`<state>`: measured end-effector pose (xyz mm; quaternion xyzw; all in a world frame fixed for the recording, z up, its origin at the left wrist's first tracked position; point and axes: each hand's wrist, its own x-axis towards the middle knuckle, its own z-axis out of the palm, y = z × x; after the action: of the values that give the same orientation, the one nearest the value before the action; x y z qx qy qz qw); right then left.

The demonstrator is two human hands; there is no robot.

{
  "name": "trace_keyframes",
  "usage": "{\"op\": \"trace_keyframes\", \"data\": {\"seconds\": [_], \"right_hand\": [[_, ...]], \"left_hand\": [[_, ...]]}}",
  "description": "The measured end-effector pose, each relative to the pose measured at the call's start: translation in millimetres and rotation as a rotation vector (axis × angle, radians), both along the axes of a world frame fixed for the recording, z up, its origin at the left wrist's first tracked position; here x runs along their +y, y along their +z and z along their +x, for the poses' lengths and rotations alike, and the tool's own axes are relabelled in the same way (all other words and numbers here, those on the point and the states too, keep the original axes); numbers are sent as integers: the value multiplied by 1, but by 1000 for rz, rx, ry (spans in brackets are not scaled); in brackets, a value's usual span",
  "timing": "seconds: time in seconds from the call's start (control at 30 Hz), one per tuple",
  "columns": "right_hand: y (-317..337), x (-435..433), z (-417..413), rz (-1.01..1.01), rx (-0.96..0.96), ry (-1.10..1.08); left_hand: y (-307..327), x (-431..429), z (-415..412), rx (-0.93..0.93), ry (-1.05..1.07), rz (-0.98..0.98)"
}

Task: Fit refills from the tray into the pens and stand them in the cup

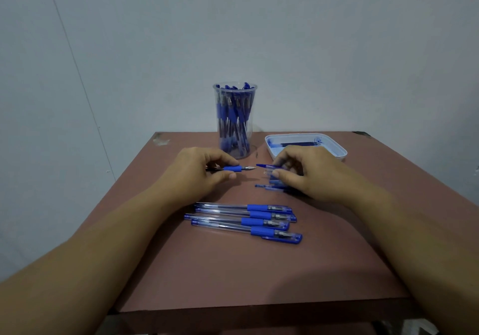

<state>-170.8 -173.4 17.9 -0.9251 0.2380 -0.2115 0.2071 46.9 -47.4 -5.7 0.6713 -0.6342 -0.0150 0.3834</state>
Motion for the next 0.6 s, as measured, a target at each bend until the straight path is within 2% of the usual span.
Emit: {"op": "trace_keyframes", "data": {"seconds": [0.43, 0.6], "right_hand": [[-6, 11, 13, 60, -174, 83], [-3, 3, 10, 56, -259, -2]], "left_hand": [[-1, -1, -7, -7, -9, -67], [2, 0, -11, 50, 9, -87]]}}
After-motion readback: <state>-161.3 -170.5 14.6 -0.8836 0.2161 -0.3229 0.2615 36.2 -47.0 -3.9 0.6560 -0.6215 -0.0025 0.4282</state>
